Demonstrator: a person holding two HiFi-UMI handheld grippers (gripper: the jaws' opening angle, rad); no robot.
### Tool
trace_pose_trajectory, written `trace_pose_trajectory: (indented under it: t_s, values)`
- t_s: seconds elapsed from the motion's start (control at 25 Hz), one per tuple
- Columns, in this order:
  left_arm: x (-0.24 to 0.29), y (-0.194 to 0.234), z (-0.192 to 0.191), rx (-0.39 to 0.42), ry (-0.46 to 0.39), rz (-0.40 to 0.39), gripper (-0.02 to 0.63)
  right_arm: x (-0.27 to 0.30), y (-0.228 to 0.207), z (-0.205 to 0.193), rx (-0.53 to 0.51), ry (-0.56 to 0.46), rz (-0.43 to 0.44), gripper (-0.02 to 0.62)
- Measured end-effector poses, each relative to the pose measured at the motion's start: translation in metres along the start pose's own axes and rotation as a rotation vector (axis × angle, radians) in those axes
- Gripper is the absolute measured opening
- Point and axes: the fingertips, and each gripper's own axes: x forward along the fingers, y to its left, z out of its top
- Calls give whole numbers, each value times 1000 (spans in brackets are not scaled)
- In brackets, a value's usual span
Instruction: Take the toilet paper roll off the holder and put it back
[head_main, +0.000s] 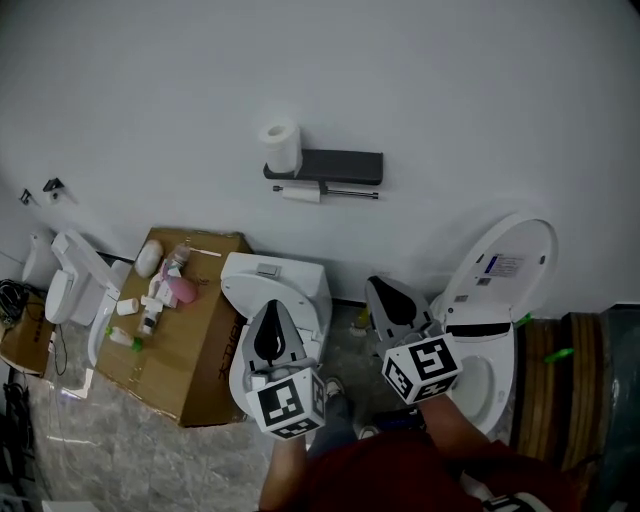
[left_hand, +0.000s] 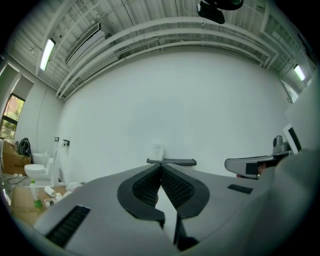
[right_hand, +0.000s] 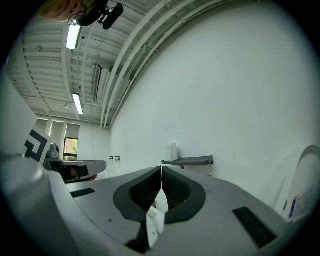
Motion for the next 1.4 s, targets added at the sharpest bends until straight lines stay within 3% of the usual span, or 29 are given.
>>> trace_pose_trajectory:
  t_s: [0.8, 1.12, 1.4]
  values:
    - [226, 55, 1, -38, 2, -141, 15, 209, -56, 13, -34, -4, -103, 18]
    - [276, 49, 13, -41, -28, -174, 15, 248, -82, 23, -30, -32, -112, 18]
    - [306, 40, 13, -8, -29, -133, 15, 274, -106, 34, -16, -51, -63, 18]
